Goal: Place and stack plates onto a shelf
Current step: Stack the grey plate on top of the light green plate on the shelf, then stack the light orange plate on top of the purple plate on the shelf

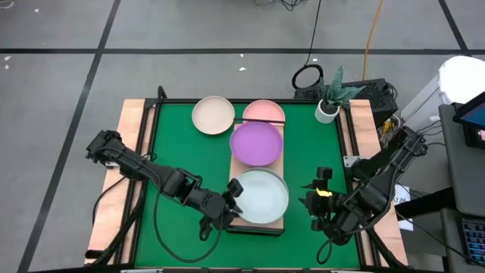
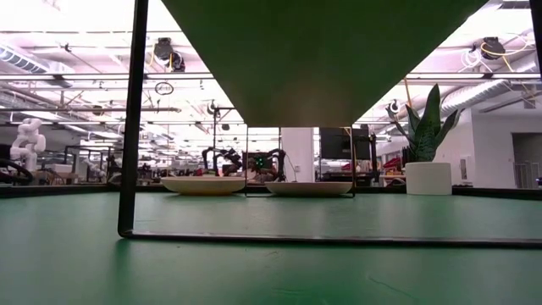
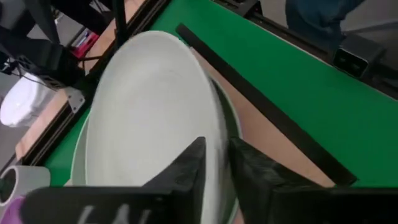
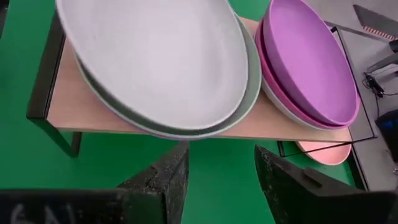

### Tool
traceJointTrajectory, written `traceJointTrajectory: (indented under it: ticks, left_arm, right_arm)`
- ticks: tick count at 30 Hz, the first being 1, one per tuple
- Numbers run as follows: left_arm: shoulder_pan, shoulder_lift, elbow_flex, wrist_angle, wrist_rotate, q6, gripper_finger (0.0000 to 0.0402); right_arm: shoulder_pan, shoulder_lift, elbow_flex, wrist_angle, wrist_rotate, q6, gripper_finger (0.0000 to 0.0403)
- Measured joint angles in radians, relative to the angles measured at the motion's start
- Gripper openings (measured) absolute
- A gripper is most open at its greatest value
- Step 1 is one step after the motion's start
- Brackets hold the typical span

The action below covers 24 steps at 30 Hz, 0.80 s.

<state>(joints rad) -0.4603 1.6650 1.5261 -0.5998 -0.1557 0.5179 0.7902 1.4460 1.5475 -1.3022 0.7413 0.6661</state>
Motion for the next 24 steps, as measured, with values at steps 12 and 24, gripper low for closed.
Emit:
traceJointTrajectory:
  ticks: [12,24]
  left_arm:
    - [-0.001,-0.030,0.000,0.004,-0.013,-0.114,0.0144]
    - [0.063,-0.124,-0.001,-0.293,-0.123,-0.368,0.0145]
  right_arm:
    - [-0.005,0.000,-0.008,-0.004,0.151,-0.027,0.0164]
    - [-0.108,-0.131,-0.312,0.142,0.144,-0.142,0.0164]
